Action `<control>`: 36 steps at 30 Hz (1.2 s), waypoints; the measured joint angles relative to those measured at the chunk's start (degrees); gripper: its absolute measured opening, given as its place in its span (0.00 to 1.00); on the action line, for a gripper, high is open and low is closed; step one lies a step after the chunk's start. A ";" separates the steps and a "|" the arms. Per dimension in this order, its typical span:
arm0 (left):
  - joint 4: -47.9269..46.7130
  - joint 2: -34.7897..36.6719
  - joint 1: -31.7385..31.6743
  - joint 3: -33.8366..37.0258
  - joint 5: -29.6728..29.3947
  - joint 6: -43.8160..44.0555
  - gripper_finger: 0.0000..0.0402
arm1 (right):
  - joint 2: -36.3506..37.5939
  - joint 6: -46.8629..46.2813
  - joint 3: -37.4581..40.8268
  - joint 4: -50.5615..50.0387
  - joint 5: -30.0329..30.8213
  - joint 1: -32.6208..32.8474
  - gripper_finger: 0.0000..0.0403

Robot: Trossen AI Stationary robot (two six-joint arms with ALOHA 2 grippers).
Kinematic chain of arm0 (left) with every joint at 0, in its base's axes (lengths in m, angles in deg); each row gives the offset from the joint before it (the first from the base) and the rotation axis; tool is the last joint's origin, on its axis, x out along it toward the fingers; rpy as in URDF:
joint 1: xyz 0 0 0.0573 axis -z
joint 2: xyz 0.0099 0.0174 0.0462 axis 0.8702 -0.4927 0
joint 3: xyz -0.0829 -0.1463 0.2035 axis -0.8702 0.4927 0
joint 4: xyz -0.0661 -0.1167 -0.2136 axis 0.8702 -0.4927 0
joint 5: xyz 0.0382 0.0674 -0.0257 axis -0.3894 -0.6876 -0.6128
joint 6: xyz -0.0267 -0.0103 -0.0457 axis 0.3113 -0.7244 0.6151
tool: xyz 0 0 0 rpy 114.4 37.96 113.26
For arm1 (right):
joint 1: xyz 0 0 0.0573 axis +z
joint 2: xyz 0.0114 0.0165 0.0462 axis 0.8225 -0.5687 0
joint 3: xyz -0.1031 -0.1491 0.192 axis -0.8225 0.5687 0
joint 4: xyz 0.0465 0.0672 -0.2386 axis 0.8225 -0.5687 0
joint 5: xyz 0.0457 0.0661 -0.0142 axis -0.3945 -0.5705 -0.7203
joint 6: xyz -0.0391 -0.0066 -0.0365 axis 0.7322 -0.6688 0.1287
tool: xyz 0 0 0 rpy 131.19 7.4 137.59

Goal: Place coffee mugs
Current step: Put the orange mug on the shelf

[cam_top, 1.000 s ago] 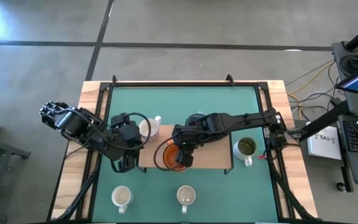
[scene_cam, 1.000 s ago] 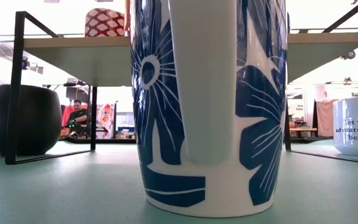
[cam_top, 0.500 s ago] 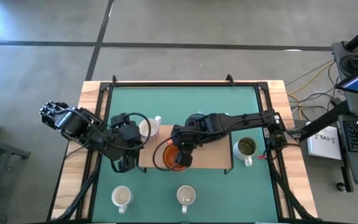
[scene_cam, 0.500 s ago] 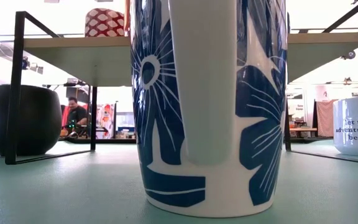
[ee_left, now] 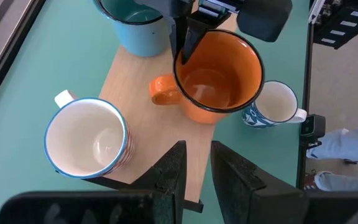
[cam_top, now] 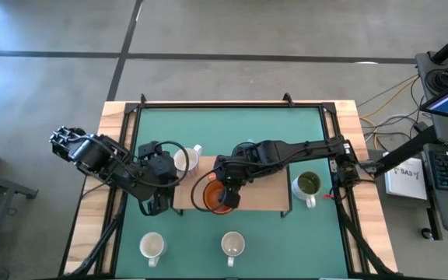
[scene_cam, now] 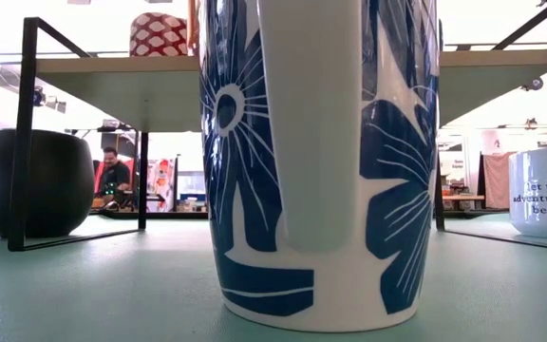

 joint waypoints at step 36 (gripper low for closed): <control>-0.79 0.00 -0.02 0.00 0.01 -2.16 0.14 | 0.00 3.82 0.02 2.66 0.22 -9.06 0.06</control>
